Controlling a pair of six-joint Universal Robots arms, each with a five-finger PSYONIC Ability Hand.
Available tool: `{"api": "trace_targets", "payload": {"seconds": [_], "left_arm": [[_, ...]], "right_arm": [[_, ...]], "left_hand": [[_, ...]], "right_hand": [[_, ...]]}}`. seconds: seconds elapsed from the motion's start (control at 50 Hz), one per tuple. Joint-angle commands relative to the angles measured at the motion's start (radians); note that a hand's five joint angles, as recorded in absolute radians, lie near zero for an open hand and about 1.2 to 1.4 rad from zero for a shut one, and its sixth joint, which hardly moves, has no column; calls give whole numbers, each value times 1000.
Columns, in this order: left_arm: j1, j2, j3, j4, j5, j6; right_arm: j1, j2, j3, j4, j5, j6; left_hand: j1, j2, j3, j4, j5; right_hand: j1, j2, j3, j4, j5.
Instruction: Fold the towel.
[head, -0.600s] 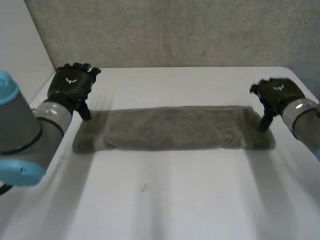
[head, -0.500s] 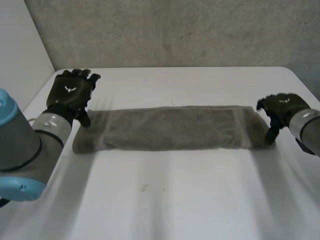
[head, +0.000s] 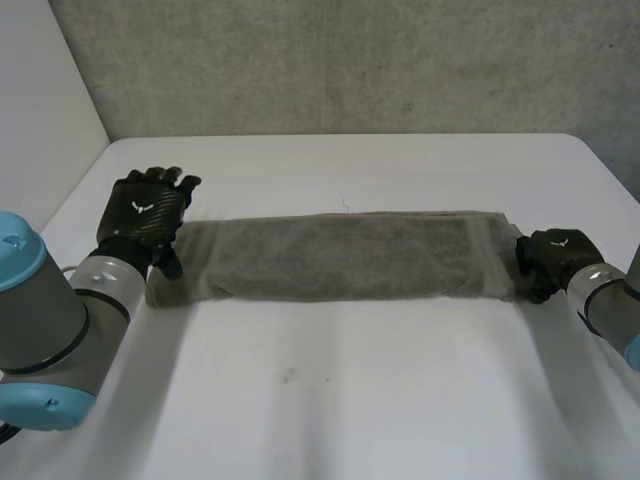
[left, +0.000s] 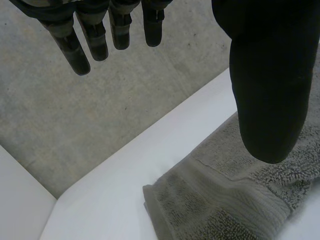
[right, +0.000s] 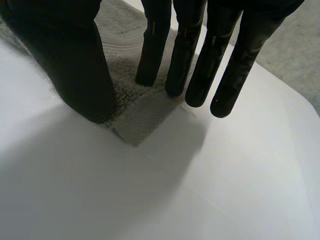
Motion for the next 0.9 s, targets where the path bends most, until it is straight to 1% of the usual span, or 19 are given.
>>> {"api": "trace_targets", "payload": {"seconds": [0.02, 0.08, 0.18, 0.2, 0.24, 0.34, 0.46, 0.52, 0.56, 0.58, 0.62, 0.68, 0.72, 0.74, 0.76, 0.78, 0.82, 0.88, 0.9], "left_arm": [[0, -1, -6, 0, 0, 0], [-2, 0, -7, 0, 0, 0], [-3, 0, -7, 0, 0, 0], [-5, 0, -9, 0, 0, 0], [-7, 0, -9, 0, 0, 0], [-7, 0, -9, 0, 0, 0], [-7, 2, -9, 0, 0, 0], [-8, 2, -9, 0, 0, 0], [-8, 3, -9, 0, 0, 0], [-8, 3, -9, 0, 0, 0], [-8, 3, -9, 0, 0, -1], [-10, 5, -9, 0, 0, -1], [-10, 5, -9, 0, -2, -1], [-10, 5, -9, 0, -2, -1], [-10, 5, -9, 0, -2, -1], [-10, 5, -9, 0, -2, -1], [-10, 5, -9, 0, -2, -1], [-10, 6, -9, 0, -2, -1], [-10, 8, -9, 0, -2, -1]], "right_arm": [[-7, 17, -4, -51, 5, -7], [-23, 13, -10, -56, 21, -27], [-69, 7, -25, -64, 119, -135], [-69, 7, -25, -64, 119, -136], [-121, 11, -43, -70, 163, -198], [-179, -9, -77, -70, 202, -273], [-178, -64, -94, -76, 209, -266], [-144, -101, -91, -108, 208, -229], [-27, -151, -97, -149, 205, -170], [-26, -151, -97, -150, 205, -169], [95, -171, -119, -189, 193, -128], [154, -165, -134, -211, 174, -125], [285, -121, -175, -248, 109, -134], [286, -121, -175, -248, 108, -134], [361, -87, -203, -263, 64, -146], [362, -87, -203, -263, 64, -146], [515, -6, -269, -277, -23, -189], [604, 65, -312, -277, -71, -231], [605, 65, -312, -277, -71, -231]], "left_hand": [[-3, 9, 7, 7, -34], [-3, 9, 7, 7, -34], [-3, 9, 7, 7, -34], [-3, 9, 7, 7, -34], [-3, 9, 7, 7, -34], [-3, 9, 7, 7, -34], [-3, 9, 7, 7, -34], [-3, 9, 7, 7, -34], [-3, 9, 7, 7, -34], [-3, 9, 7, 7, -34], [-3, 9, 7, 7, -34], [-3, 9, 7, 7, -34], [-3, 9, 7, 7, -34], [-3, 9, 7, 7, -34], [-3, 9, 7, 7, -34], [-3, 9, 7, 7, -34], [-3, 9, 7, 7, -34], [-3, 9, 7, 7, -34], [-3, 9, 7, 7, -34]], "right_hand": [[670, 537, 534, 537, 570], [670, 537, 534, 537, 570], [670, 537, 534, 537, 570], [670, 537, 534, 537, 570], [670, 537, 534, 537, 570], [670, 537, 534, 537, 570], [670, 537, 534, 537, 570], [670, 537, 534, 537, 570], [670, 537, 534, 537, 570], [670, 537, 534, 537, 570], [670, 537, 534, 537, 570], [670, 537, 534, 537, 570], [670, 537, 534, 537, 570], [670, 537, 534, 537, 570], [670, 537, 534, 537, 570], [670, 537, 534, 537, 570], [670, 537, 534, 537, 570], [670, 537, 534, 537, 570], [670, 537, 534, 537, 570]]}}
